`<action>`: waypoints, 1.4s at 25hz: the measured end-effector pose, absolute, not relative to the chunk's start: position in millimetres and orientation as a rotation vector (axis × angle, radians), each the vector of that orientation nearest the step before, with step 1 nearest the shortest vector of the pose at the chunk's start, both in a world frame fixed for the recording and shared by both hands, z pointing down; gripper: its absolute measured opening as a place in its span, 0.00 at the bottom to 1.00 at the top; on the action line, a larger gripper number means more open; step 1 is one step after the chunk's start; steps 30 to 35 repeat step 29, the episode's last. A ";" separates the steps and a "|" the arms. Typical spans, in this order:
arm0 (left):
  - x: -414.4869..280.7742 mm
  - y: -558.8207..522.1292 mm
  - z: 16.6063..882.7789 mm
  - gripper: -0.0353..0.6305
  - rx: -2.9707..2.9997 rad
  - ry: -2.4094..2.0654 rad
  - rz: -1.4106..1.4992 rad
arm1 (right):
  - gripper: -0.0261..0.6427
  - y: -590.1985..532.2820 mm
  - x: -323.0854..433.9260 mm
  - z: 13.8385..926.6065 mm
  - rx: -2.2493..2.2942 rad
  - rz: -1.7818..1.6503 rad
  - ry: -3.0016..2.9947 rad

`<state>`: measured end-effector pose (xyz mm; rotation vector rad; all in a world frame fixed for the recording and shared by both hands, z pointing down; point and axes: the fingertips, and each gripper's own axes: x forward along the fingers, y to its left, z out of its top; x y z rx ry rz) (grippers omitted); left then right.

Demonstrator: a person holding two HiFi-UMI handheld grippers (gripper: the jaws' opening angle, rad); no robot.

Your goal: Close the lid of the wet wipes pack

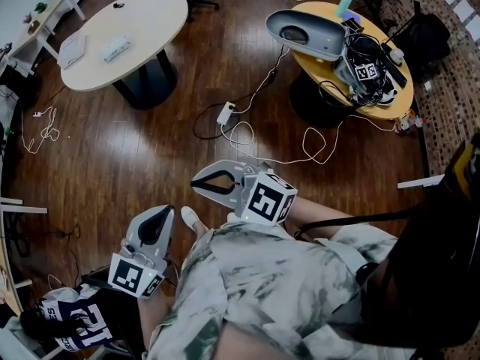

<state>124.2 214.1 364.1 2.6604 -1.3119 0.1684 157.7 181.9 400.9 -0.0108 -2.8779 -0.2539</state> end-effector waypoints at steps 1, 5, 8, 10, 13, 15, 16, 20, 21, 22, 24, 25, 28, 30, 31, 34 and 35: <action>125.4 214.9 364.0 0.06 2.662 -1.308 0.171 | 0.05 182.9 158.9 400.4 -0.005 -0.250 -2.877; 131.4 217.3 365.0 0.06 2.668 -1.301 0.181 | 0.05 188.7 163.9 400.5 -0.003 -0.250 -2.889; 135.6 218.4 366.9 0.06 2.665 -1.298 0.188 | 0.05 188.9 170.0 406.9 0.002 -0.249 -2.885; 136.8 219.6 368.2 0.06 2.663 -1.297 0.193 | 0.05 189.5 171.4 406.8 0.002 -0.257 -2.889; 138.4 219.6 368.1 0.06 2.666 -1.296 0.192 | 0.05 190.6 173.4 406.5 0.009 -0.258 -2.892; 140.7 218.5 367.5 0.06 2.671 -1.293 0.192 | 0.05 190.9 175.3 405.8 0.011 -0.258 -2.893; 141.9 218.3 367.4 0.06 2.673 -1.289 0.192 | 0.05 190.7 176.9 407.0 0.016 -0.255 -2.889; 145.0 216.8 368.4 0.06 2.675 -1.273 0.196 | 0.05 187.7 182.5 409.3 0.039 -0.247 -2.879; 146.0 215.9 368.3 0.06 2.676 -1.271 0.197 | 0.05 186.5 183.6 409.0 0.043 -0.248 -2.880; 147.3 215.0 368.2 0.06 2.677 -1.269 0.198 | 0.05 185.4 184.8 408.8 0.046 -0.249 -2.880; 149.8 213.6 368.1 0.06 2.680 -1.262 0.200 | 0.05 184.4 186.8 409.5 0.051 -0.247 -2.878; 150.5 213.0 368.4 0.06 2.681 -1.259 0.201 | 0.05 184.0 187.3 410.1 0.053 -0.246 -2.877; 150.3 211.3 369.6 0.06 2.682 -1.253 0.204 | 0.05 183.0 186.4 411.0 0.055 -0.242 -2.878; 150.0 210.8 370.0 0.06 2.682 -1.252 0.205 | 0.05 182.7 185.8 411.3 0.055 -0.241 -2.879; 150.0 210.8 370.0 0.06 2.682 -1.252 0.205 | 0.05 182.7 185.8 411.3 0.055 -0.241 -2.879; 150.0 210.8 370.0 0.06 2.682 -1.252 0.205 | 0.05 182.7 185.8 411.3 0.055 -0.241 -2.879; 150.0 210.8 370.0 0.06 2.682 -1.252 0.205 | 0.05 182.7 185.8 411.3 0.055 -0.241 -2.879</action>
